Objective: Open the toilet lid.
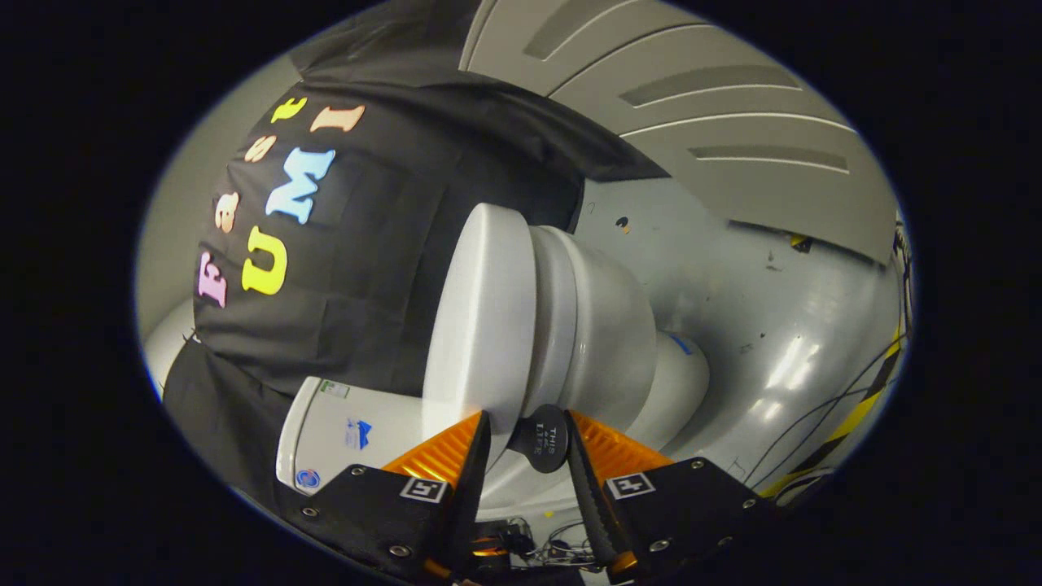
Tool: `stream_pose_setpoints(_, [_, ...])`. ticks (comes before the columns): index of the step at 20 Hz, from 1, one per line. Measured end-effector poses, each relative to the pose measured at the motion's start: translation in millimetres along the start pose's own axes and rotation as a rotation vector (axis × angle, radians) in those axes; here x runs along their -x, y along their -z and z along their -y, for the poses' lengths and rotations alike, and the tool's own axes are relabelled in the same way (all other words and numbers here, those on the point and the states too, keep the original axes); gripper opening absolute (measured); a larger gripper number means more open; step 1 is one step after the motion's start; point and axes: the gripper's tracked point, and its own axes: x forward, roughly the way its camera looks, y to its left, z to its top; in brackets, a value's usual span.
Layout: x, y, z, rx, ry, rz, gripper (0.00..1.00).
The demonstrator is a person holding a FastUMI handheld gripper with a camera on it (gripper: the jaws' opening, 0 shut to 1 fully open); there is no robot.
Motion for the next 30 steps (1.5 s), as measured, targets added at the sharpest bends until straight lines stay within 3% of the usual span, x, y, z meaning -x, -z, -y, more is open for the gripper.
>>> stream_pose_setpoints(3, [0.1, -1.7, 4.5, -0.092, -0.046, 0.012, 0.4])
stream_pose_setpoints(6, [-1.9, -0.8, 7.8, -0.144, -0.061, 0.003, 0.16])
stream_pose_setpoints(8, [-2.4, -0.4, 6.8, -0.153, -0.073, 0.004, 0.11])
stream_pose_setpoints(12, [0.1, -3.3, 2.8, -0.04, -0.042, 0.021, 0.0])
stream_pose_setpoints(23, [-0.6, -4.5, 0.7, -0.004, -0.043, 0.029, 0.0])
stream_pose_setpoints(30, [2.1, -1.9, -2.1, 0.072, 0.028, 0.038, 0.0])
